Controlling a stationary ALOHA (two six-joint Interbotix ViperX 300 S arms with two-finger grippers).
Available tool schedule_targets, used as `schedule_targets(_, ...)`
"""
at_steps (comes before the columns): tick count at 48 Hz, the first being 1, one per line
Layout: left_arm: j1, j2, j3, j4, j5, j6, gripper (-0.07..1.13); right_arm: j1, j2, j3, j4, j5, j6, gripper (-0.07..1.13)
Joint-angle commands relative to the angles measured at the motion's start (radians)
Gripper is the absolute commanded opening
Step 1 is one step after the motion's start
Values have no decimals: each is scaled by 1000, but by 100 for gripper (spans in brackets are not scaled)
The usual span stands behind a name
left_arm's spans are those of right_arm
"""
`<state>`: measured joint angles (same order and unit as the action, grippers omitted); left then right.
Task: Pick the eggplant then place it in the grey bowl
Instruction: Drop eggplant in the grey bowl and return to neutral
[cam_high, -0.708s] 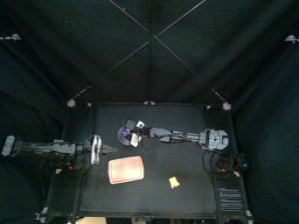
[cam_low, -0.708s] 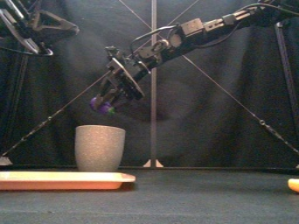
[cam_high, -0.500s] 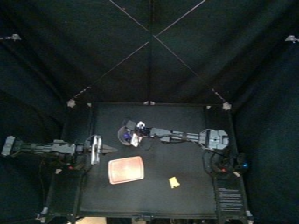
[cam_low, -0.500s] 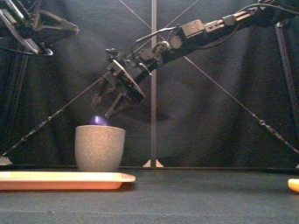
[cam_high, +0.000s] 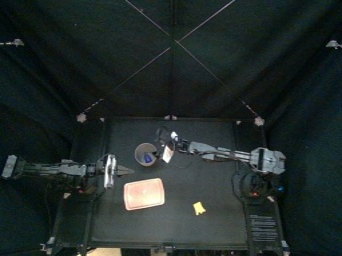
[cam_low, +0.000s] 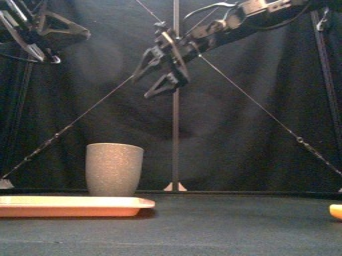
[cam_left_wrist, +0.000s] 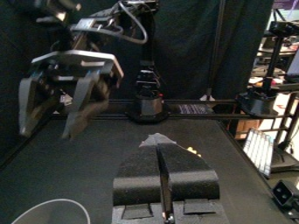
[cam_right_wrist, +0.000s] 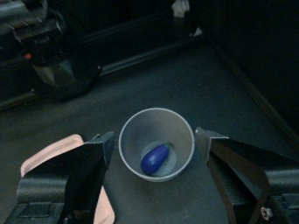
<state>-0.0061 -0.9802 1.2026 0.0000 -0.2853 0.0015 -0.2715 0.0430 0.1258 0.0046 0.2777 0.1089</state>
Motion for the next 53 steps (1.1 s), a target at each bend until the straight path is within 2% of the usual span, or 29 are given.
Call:
schedule_targets(1,-2,2,-12,3,-5,2,-3,12,-167,101,2,-41,3,104)
schedule_targets(18,-2,-11,-11,8,11,2,-3,153,-684,580,0,-313,2,104)
schedule_targets(30,-2,-15,-11,8,20,2,-3,229,-1022,830,5,-331,5,104)
schedule_targets(38,-2,-15,-8,8,20,2,-3,299,-1127,911,14,-313,3,104)
schedule_targets(53,-2,-15,-6,8,20,2,-3,318,-1138,939,-17,-295,-2,104)
